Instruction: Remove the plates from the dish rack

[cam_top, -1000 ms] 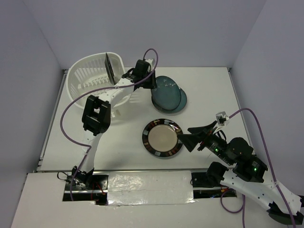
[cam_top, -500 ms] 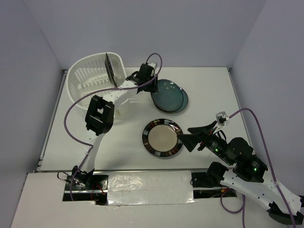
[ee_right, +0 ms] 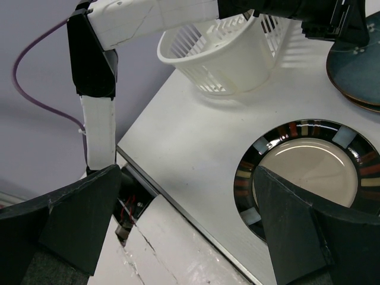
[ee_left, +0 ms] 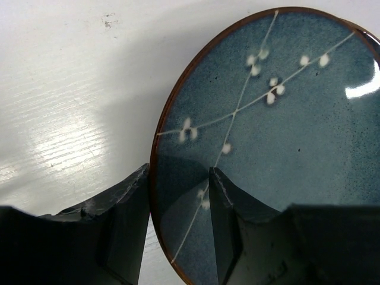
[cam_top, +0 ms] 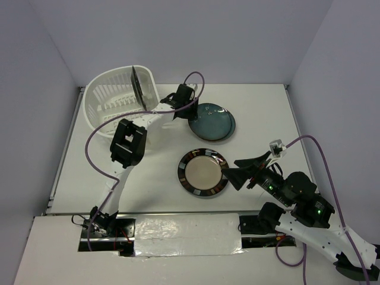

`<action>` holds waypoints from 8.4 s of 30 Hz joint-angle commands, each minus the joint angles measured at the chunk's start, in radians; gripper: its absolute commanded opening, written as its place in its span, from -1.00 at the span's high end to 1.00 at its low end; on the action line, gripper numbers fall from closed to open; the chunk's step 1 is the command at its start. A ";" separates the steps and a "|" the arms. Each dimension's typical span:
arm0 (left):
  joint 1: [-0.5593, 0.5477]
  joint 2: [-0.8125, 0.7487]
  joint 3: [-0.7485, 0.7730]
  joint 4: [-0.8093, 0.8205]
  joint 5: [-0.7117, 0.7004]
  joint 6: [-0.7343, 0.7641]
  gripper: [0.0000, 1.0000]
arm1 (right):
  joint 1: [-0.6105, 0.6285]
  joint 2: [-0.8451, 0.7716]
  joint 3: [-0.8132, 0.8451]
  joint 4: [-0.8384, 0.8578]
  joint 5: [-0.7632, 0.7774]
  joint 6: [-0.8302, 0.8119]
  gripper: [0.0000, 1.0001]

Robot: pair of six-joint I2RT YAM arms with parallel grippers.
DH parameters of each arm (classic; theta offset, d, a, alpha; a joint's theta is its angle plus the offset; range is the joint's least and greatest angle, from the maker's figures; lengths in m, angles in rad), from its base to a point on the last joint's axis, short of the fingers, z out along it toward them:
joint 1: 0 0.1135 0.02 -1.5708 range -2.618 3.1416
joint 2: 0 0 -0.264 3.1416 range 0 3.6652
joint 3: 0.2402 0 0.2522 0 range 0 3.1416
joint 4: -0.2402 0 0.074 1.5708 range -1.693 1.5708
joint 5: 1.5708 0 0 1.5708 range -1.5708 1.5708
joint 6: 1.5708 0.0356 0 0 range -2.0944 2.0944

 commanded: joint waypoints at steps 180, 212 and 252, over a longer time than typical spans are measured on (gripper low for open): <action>-0.029 -0.934 -0.466 0.168 -0.020 -0.020 1.00 | 0.004 0.012 0.048 0.004 0.006 -0.019 -0.98; -0.183 -0.974 -1.254 0.883 0.271 -0.327 1.00 | 0.006 -0.016 0.044 0.000 0.004 -0.014 -0.98; -0.345 -0.773 -1.102 0.498 -0.333 -0.099 -0.28 | 0.006 -0.026 0.042 0.006 -0.007 -0.017 -0.98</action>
